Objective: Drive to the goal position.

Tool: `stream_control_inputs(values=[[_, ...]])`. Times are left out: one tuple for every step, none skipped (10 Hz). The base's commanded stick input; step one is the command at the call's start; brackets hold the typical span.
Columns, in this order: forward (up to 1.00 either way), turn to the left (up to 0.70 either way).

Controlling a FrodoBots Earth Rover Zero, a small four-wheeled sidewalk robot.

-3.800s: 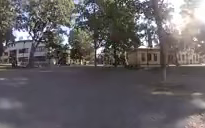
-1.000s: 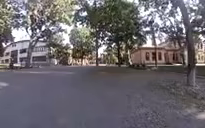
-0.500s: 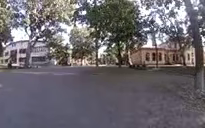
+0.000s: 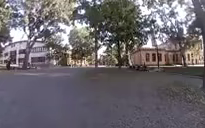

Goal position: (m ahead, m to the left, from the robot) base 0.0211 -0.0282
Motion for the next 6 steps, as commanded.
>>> stream_control_inputs(values=[[0.60, 0.00], [0.60, 0.00], [0.60, 0.00], [0.60, 0.00], [0.60, 0.00], [0.60, 0.00]])
